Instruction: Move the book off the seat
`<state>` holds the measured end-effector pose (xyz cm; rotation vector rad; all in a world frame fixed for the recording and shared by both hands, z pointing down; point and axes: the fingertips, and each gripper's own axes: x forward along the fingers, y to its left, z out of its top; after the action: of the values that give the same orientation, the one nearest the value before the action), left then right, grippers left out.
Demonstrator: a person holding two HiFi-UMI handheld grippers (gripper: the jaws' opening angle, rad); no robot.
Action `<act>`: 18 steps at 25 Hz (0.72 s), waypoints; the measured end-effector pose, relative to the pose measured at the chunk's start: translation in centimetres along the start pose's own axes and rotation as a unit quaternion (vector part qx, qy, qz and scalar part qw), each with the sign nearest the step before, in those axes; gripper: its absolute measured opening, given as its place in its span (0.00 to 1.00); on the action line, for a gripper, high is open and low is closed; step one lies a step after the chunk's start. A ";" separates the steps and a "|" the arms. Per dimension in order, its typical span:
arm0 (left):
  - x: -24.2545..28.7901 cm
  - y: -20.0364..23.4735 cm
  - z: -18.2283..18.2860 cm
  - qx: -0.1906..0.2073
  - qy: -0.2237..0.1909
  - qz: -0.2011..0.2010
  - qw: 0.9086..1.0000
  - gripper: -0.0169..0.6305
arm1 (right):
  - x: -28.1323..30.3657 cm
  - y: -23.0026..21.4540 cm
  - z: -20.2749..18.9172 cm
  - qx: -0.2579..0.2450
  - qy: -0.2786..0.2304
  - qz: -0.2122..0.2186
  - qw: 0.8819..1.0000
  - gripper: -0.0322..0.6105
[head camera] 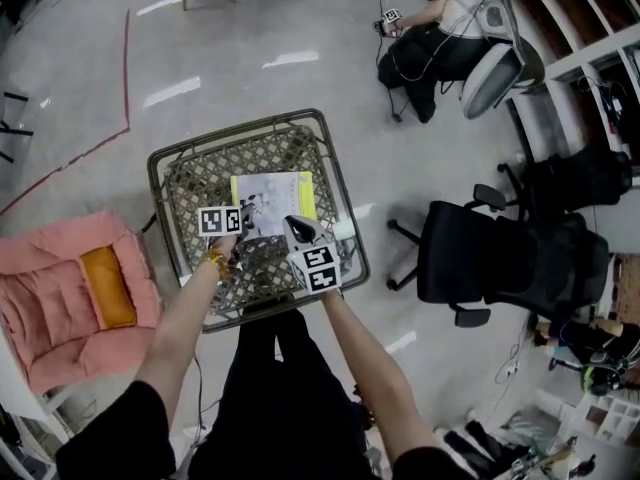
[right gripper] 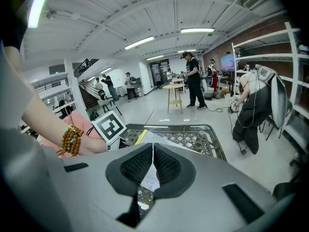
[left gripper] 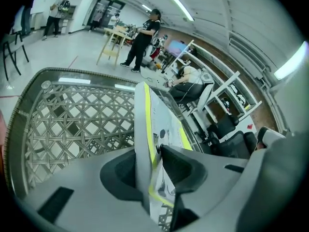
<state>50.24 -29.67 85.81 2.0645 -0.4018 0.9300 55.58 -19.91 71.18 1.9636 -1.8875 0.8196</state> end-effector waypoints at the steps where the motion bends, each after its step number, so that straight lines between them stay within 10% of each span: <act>1: 0.2 0.4 -0.1 -0.004 0.002 0.004 1.000 0.20 | 0.2 0.0 -0.2 0.000 0.002 0.000 1.000 0.07; 12: -1.0 6.6 -1.5 0.025 0.037 0.116 0.992 0.28 | 1.8 0.8 0.2 -0.003 0.005 0.002 1.000 0.07; 18: -4.7 5.5 -0.9 0.034 -0.008 0.102 0.994 0.21 | 2.6 1.9 0.6 -0.007 0.005 0.013 1.000 0.07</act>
<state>43.54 -32.48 85.76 2.1212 -0.6060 1.0615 53.79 -22.51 71.94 1.9271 -1.9120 0.8200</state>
